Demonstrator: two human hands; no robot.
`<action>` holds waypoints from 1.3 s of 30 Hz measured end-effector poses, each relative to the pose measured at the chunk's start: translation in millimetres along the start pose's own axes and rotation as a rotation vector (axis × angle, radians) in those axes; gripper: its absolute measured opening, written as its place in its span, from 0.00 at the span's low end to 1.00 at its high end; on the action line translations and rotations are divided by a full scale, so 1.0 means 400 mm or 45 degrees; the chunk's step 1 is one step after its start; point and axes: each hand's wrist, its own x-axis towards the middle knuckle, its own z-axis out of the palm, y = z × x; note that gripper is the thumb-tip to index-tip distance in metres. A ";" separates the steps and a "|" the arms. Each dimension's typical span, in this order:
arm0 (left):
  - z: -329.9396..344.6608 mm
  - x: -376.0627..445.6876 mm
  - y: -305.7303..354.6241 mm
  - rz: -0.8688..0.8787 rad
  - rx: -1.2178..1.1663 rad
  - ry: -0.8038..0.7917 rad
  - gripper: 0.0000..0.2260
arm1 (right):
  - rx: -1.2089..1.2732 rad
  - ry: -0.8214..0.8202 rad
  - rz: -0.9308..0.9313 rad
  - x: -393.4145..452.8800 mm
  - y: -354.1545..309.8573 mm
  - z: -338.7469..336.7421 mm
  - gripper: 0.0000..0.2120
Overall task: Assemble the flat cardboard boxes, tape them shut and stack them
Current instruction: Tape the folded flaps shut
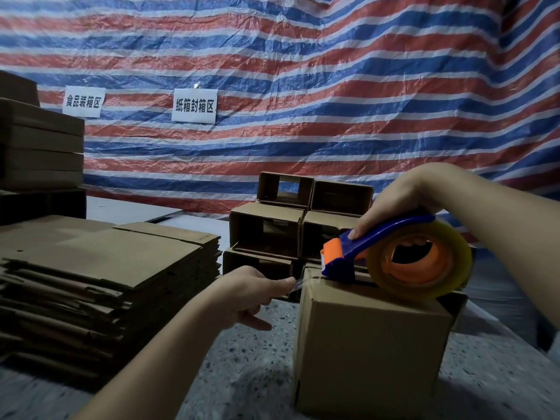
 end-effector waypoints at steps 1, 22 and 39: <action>0.009 0.000 -0.008 -0.011 -0.021 -0.009 0.26 | 0.002 0.005 -0.001 -0.001 0.001 0.001 0.32; 0.081 0.040 -0.115 -0.280 -0.490 -0.483 0.24 | 0.062 0.071 -0.049 -0.004 0.007 0.012 0.36; 0.186 -0.019 0.074 0.199 -0.391 0.132 0.16 | 0.059 0.027 -0.028 -0.004 0.005 0.006 0.30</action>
